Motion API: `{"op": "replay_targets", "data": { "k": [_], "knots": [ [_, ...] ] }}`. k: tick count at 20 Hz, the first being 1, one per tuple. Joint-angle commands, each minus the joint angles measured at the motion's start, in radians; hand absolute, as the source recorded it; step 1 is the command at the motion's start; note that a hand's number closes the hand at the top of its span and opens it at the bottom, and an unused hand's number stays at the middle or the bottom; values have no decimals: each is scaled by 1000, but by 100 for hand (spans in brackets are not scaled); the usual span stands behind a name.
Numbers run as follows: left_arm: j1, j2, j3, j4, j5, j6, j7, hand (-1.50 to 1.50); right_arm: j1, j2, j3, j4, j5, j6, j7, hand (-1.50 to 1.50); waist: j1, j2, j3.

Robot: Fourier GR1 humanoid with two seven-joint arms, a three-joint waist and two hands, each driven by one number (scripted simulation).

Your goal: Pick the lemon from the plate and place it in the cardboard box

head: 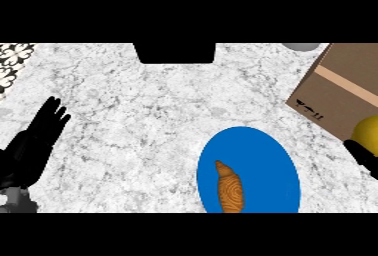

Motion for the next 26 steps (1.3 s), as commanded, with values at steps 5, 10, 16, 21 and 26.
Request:
{"op": "replay_targets", "data": {
  "k": [5,10,16,21,26],
  "knots": [
    [-6,3,12,-41,14,-19,55,0,-148,-75,-133,265,2,-38,-57,150,12,4,1],
    [-48,-6,22,3,-3,-20,38,0,-159,-123,-88,391,85,-82,-168,150,12,4,1],
    [-24,-25,20,-19,-2,-33,34,0,-209,-154,-110,671,115,-217,-394,150,16,5,1],
    [-5,-48,-1,-20,-42,-25,11,0,-189,-131,-111,887,161,-365,-555,150,20,7,2],
    [12,-44,21,-47,-34,-30,22,0,-166,-91,-93,983,153,-359,-585,150,16,5,1]
  ]
}}
